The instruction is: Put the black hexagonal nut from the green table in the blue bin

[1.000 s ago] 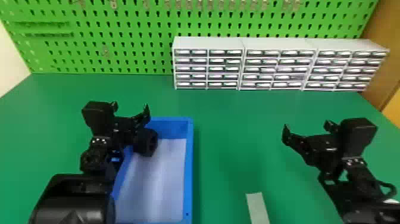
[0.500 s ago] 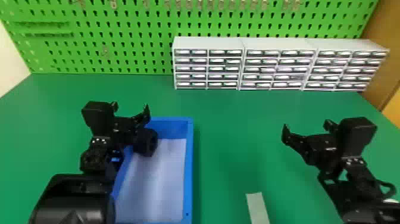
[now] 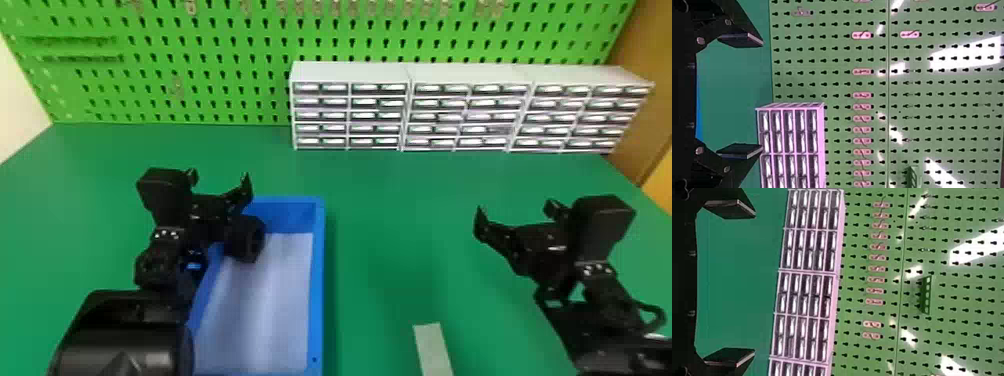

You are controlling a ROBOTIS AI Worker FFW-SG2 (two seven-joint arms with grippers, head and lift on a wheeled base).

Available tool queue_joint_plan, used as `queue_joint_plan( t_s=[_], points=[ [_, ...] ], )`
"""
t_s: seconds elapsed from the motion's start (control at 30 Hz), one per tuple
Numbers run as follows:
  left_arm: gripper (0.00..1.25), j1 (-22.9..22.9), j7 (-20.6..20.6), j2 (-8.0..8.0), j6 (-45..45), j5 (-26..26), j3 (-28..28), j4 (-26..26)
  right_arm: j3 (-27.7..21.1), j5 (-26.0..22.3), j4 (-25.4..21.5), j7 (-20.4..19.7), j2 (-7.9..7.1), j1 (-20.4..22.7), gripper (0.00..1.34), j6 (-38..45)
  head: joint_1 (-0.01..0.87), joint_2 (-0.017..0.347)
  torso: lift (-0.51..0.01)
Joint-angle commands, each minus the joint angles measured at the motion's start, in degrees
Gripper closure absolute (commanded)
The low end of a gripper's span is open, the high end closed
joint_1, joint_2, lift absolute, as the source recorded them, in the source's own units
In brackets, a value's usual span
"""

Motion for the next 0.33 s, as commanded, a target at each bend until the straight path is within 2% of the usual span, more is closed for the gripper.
queue_joint_plan(
  t_s=[0.0, 0.3],
  points=[
    [0.32, 0.1, 0.0, 0.04, 0.0, 0.1, 0.1, 0.0, 0.0, -0.1, 0.0, 0.0, -0.08, 0.0, 0.07, 0.0, 0.686, 0.051, -0.097],
    [0.32, 0.0, 0.0, -0.05, 0.0, 0.1, 0.1, 0.1, 0.0, 0.0, 0.0, 0.0, -0.35, -0.2, 0.07, 0.4, 0.686, 0.051, -0.097]
  ],
)
